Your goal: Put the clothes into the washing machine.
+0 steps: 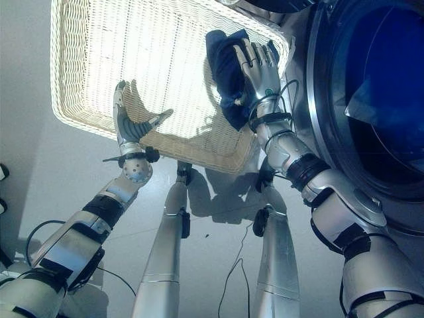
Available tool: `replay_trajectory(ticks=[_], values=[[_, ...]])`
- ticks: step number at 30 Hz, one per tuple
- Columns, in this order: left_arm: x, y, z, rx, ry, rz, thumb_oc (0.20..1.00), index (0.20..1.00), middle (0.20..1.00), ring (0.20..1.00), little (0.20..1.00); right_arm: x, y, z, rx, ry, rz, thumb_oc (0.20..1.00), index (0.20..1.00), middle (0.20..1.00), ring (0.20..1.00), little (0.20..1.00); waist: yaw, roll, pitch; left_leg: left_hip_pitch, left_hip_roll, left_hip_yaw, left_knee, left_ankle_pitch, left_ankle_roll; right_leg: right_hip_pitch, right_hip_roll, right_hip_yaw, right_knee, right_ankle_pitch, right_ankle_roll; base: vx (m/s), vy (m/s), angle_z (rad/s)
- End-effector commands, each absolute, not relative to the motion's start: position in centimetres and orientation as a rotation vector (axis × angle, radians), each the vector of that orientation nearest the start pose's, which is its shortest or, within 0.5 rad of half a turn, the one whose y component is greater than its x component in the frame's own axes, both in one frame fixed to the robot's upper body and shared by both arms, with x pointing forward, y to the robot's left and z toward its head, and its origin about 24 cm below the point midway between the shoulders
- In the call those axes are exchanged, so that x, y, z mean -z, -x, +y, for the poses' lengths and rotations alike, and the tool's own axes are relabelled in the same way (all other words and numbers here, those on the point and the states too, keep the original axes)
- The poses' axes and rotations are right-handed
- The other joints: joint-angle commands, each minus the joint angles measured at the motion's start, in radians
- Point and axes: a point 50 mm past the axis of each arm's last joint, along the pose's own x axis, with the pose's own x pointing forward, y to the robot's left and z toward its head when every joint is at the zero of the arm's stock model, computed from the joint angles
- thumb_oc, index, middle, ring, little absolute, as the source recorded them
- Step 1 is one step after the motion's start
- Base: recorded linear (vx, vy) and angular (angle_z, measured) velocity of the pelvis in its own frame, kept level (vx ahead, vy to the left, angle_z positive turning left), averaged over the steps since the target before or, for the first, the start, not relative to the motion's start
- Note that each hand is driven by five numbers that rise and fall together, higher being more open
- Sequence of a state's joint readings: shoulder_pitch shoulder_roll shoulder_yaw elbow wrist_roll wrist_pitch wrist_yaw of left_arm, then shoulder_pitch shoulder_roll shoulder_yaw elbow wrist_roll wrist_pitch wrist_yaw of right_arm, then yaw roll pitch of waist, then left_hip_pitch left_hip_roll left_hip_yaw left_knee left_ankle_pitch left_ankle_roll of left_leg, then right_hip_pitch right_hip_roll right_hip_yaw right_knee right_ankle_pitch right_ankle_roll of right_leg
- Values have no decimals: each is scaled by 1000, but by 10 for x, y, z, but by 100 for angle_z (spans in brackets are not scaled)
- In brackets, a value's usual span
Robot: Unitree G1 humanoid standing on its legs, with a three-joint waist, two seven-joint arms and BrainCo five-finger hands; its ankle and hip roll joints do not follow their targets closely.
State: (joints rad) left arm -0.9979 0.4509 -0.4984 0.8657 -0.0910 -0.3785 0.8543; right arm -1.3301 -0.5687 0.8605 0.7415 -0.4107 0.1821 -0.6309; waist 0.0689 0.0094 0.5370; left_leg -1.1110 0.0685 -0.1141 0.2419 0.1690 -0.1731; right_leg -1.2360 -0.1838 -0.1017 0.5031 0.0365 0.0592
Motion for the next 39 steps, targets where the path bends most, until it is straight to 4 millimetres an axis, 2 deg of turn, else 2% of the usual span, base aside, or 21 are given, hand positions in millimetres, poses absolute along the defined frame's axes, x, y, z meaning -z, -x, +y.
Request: replay_trajectory(ticks=[1,7,15,16,17,18,27,35,38,39], values=[[-215,-387,163,-515,-395,-702,1000,1000,1000,1000,1000,-278,-404,-130,407,1459,-712,1000,1000,1000,1000,1000,-7,33,-17,-29,-112,47,78,-51,98,36,62,-78,-97,99,70,0,0,0],[-216,-388,160,-505,-390,-702,1000,1000,1000,1000,1000,-273,-410,-134,395,1526,-636,1000,1000,1000,1000,1000,-3,41,-17,-31,-113,46,78,-48,97,32,61,-77,-99,105,69,0,0,0],[-222,-390,156,-487,-382,-714,1000,1000,1000,1000,1000,-273,-419,-145,408,1703,-419,1000,1000,1000,1000,1000,10,49,-17,-29,-115,44,77,-41,98,36,56,-84,-104,112,68,0,0,0],[-222,-390,155,-485,-381,-717,1000,1000,1000,1000,1000,-272,-420,-146,408,1720,-396,928,928,928,928,928,12,50,-17,-29,-116,44,75,-40,99,35,55,-85,-104,113,68,0,0,0],[-222,-390,154,-484,-380,-718,1000,1000,1000,1000,1000,-272,-420,-147,409,1729,-390,752,752,752,752,752,13,50,-17,-29,-115,43,74,-39,99,36,54,-87,-104,114,68,0,0,0],[-223,-390,154,-481,-378,-720,1000,1000,1000,1000,1000,-273,-421,-148,411,1757,-380,200,200,200,200,200,16,51,-17,-28,-119,40,74,-38,99,37,54,-87,-110,117,67,0,0,0],[-221,-388,148,-473,-369,-732,1000,1000,1000,1000,1000,-273,-421,-145,445,1784,-454,200,200,200,200,200,26,60,-17,-35,-121,35,72,-32,104,30,50,-92,-101,120,68,5,0,2],[-218,-387,146,-476,-355,-734,1000,1000,1000,1000,1000,-272,-419,-149,476,1734,-525,200,200,200,200,200,21,66,-17,-39,-125,39,74,-33,108,24,53,-85,-103,123,69,0,0,0],[-217,-387,145,-478,-352,-733,1000,1000,1000,1000,1000,-269,-419,-150,469,1645,-511,200,200,200,200,200,20,65,-17,-39,-125,39,71,-32,109,25,54,-84,-107,124,68,0,0,0],[-216,-386,145,-478,-349,-731,1000,1000,1000,1000,1000,-265,-420,-150,425,1448,-470,200,200,200,200,200,18,65,-17,-41,-124,39,71,-31,109,24,54,-84,-108,126,67,0,0,0]])
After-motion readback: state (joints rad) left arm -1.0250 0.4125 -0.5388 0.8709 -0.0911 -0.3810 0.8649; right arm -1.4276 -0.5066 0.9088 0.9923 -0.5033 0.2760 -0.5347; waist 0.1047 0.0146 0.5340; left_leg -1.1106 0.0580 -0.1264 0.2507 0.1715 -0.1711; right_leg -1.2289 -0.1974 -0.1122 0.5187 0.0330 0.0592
